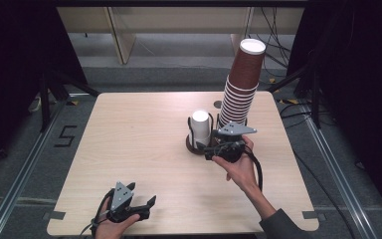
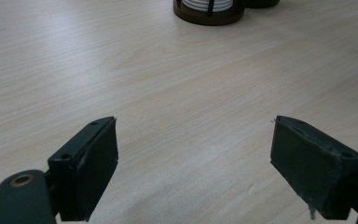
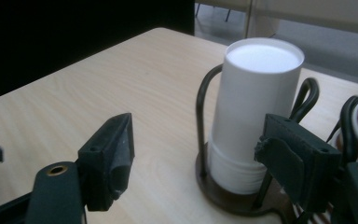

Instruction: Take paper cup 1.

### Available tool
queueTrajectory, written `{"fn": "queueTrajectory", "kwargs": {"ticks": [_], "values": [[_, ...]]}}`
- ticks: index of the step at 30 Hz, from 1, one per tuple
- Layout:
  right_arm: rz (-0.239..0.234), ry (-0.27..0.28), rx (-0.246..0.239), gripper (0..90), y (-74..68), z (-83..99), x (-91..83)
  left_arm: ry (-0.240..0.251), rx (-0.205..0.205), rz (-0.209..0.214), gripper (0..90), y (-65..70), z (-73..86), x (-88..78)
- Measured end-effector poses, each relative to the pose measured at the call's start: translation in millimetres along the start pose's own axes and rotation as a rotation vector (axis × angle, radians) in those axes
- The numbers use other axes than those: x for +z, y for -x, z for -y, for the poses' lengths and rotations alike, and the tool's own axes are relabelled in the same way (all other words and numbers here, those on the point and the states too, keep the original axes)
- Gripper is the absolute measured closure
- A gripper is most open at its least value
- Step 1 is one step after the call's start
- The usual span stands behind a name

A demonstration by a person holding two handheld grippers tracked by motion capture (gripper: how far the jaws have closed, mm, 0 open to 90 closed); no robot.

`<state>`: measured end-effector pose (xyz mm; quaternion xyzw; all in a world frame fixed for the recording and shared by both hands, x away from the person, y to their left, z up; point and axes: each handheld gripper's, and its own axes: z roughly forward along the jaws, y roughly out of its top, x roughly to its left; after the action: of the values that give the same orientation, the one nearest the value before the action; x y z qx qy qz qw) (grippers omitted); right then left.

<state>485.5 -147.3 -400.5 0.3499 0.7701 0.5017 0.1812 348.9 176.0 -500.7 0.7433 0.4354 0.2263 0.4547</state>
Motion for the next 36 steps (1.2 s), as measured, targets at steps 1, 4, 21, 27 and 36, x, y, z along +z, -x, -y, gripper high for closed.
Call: {"fn": "queueTrajectory", "kwargs": {"ticks": [1, 4, 21, 27, 36], "values": [[0.017, 0.007, -0.018, 27.7, 1.7, -2.7, 2.4, 0.0, 0.0, 0.0, 14.7, 0.2, -0.1, 0.2], [0.051, 0.017, 0.009, 29.1, 4.6, -10.3, 8.8, -0.005, 0.002, 0.0, 14.7, 0.5, 0.1, 0.0], [0.183, 0.004, 0.031, 32.3, 13.7, -35.3, 49.0, -0.011, 0.0, 0.007, 14.7, 1.5, -0.4, -0.1], [0.225, -0.03, 0.022, 32.8, 15.8, -41.2, 59.9, -0.007, 0.0, 0.011, 14.7, 1.8, -0.4, -0.1], [0.246, -0.065, 0.013, 34.0, 18.8, -44.2, 72.8, -0.004, 0.001, 0.02, 14.7, 2.3, -0.4, 0.6]]}}
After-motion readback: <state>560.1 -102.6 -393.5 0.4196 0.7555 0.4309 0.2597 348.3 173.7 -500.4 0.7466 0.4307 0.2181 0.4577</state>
